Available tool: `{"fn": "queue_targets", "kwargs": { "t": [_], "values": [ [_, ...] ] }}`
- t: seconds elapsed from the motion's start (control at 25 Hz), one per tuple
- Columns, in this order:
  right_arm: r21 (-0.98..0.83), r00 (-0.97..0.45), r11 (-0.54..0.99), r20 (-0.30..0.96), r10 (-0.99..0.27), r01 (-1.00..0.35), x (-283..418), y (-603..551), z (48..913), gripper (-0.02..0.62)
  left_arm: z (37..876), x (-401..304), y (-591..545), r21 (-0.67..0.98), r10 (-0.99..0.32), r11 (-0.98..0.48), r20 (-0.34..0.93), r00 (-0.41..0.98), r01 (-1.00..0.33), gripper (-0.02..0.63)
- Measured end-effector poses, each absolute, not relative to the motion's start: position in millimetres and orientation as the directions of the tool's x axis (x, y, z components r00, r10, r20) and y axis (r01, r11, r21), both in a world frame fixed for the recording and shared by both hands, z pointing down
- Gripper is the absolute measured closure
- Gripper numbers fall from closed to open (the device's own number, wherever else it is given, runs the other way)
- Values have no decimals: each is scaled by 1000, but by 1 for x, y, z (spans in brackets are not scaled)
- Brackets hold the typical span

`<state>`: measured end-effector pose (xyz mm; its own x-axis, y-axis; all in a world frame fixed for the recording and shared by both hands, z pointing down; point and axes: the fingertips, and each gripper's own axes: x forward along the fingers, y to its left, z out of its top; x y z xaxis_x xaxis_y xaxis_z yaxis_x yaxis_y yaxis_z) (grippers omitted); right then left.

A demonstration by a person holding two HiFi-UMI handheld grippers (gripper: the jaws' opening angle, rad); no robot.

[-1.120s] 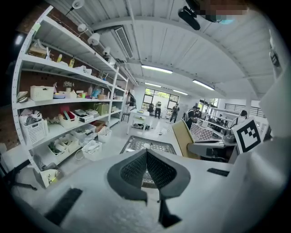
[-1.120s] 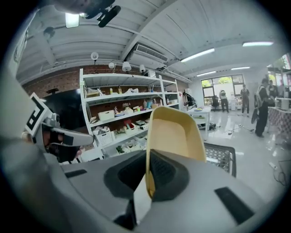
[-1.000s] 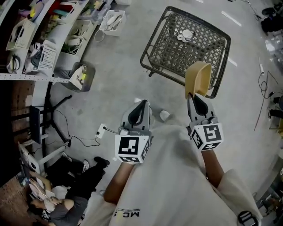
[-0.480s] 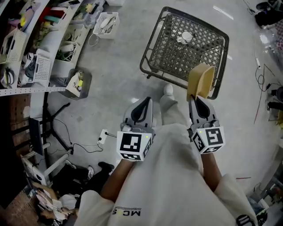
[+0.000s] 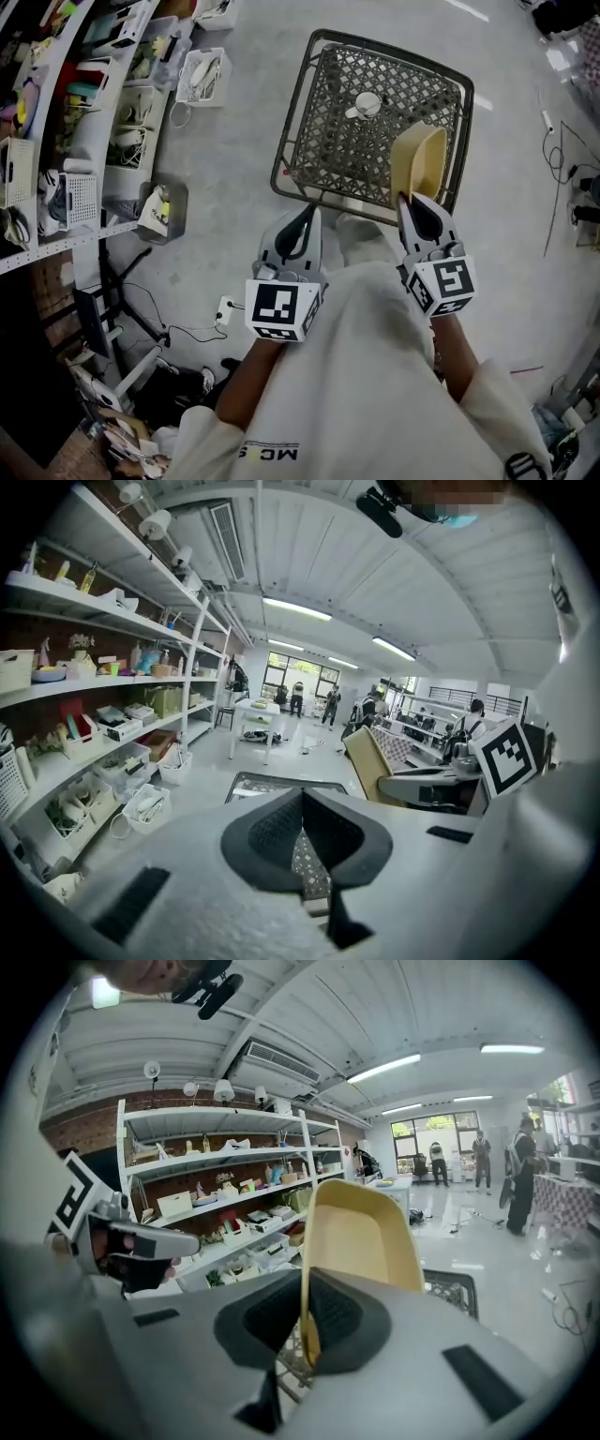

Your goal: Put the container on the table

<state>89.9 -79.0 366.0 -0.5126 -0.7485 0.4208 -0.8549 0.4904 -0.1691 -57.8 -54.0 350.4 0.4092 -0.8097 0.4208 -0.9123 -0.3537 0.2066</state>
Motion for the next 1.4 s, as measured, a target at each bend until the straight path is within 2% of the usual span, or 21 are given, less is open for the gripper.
{"fn": "queue_targets", "kwargs": {
  "t": [0.48,1.0,1.4],
  "values": [
    [-208,-507,464,416,-755,-861,147,-186,382,566,351,-21,-146,173,-819,-297,459,344,-939,581],
    [-193,-423,377,469,-776,-906,173,-208,418,566,362,4,-169,171,-803,-354,449,392,-920,581],
    [-151,-384,360,517,-765,-921,195,-243,464,566,393,31,-173,205,-746,-391,500,440,-897,581]
  ]
}}
